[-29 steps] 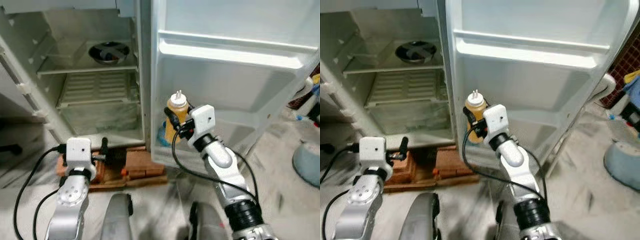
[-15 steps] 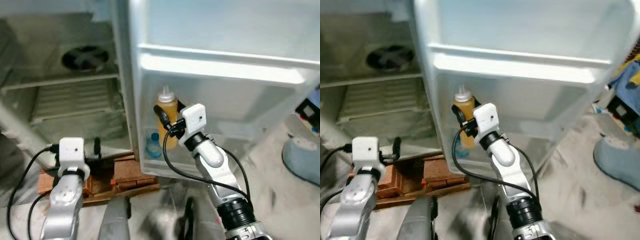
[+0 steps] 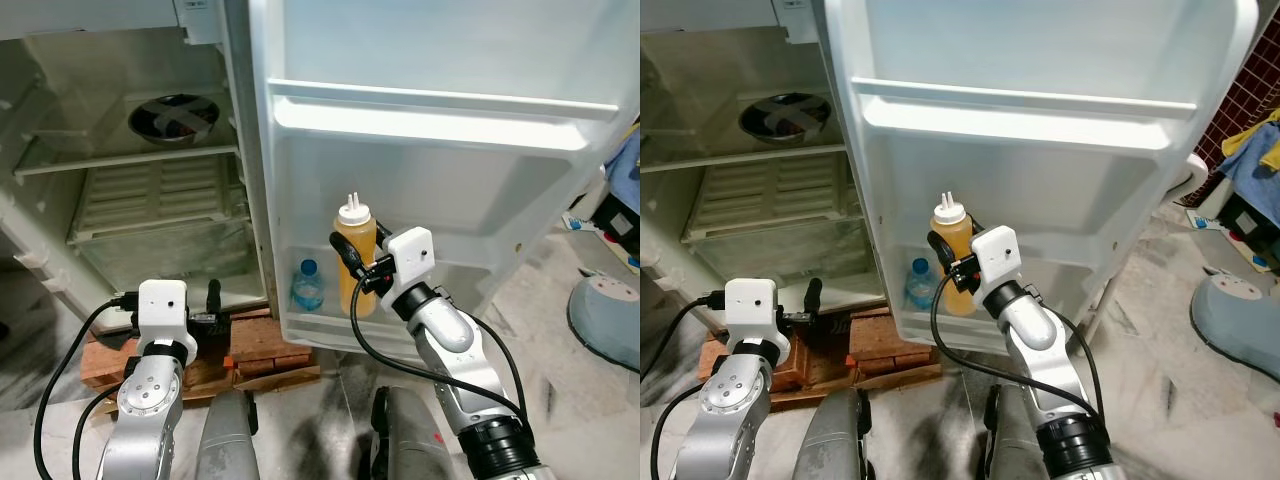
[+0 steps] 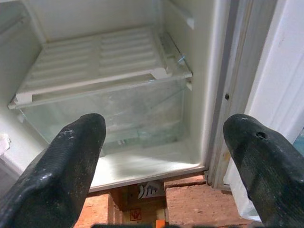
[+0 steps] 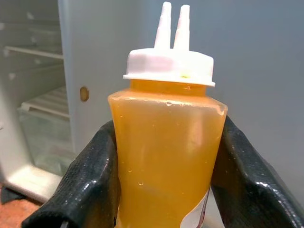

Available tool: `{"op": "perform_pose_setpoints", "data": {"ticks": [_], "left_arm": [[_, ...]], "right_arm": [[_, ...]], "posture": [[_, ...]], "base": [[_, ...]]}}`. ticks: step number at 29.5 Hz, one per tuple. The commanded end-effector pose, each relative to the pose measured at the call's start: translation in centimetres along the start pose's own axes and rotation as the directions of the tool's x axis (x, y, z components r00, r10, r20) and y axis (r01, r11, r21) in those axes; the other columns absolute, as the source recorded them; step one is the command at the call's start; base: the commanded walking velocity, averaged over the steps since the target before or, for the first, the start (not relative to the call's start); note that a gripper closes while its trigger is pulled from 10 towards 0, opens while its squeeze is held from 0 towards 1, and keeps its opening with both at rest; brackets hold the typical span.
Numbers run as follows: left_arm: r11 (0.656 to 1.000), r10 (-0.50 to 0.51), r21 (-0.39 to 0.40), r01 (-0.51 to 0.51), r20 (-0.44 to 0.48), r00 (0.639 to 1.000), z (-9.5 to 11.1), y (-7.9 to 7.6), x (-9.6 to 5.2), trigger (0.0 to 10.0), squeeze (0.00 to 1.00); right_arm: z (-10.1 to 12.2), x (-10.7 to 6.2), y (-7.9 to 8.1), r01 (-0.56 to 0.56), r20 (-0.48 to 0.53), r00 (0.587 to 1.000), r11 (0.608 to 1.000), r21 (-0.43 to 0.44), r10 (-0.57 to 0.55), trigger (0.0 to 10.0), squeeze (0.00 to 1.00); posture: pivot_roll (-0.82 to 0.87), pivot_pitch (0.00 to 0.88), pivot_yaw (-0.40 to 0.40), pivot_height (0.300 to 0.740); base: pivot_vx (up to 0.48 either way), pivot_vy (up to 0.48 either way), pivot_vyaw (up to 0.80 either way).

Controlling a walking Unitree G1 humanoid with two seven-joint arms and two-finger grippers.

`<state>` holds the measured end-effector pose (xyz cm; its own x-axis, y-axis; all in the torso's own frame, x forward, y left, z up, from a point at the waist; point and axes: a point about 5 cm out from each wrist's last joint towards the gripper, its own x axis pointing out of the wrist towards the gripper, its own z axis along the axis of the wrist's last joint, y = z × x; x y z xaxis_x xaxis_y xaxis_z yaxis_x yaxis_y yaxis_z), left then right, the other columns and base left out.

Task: Restocking fridge

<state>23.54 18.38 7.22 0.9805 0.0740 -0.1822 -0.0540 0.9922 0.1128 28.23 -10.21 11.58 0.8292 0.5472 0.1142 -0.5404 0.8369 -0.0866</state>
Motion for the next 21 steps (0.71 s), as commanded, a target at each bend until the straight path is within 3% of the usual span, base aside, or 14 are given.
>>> {"op": "perform_pose_setpoints", "data": {"ticks": [1, 10, 21], "left_arm": [[1.0, -0.007, 0.003, 0.007, 0.004, 1.0, 0.26, 0.09, -0.07, 10.0, 0.0], [1.0, -0.006, 0.014, 0.006, -0.002, 1.0, 0.24, 0.21, -0.09, 10.0, 0.0], [1.0, -0.001, 0.018, 0.001, -0.009, 1.0, 0.16, 0.36, -0.13, 10.0, 0.0]], "right_arm": [[0.55, -0.06, 0.16, -0.016, 0.023, 1.0, 1.0, -0.001, 0.016, 10.0, 0.0], [0.46, -0.17, 0.72, -0.085, 0.01, 0.996, 0.996, 0.012, 0.085, 10.0, 0.0], [0.46, -0.04, 1.09, -0.099, 0.014, 0.995, 0.995, 0.0, 0.099, 10.0, 0.0]], "posture": [[0.11, 0.064, 0.002, 0.575], [0.11, 0.068, 0.008, 0.561], [0.11, 0.071, 0.012, 0.491]], "base": [[0.0, 0.0, 0.0], [0.0, 0.0, 0.0], [0.0, 0.0, 0.0]]}}
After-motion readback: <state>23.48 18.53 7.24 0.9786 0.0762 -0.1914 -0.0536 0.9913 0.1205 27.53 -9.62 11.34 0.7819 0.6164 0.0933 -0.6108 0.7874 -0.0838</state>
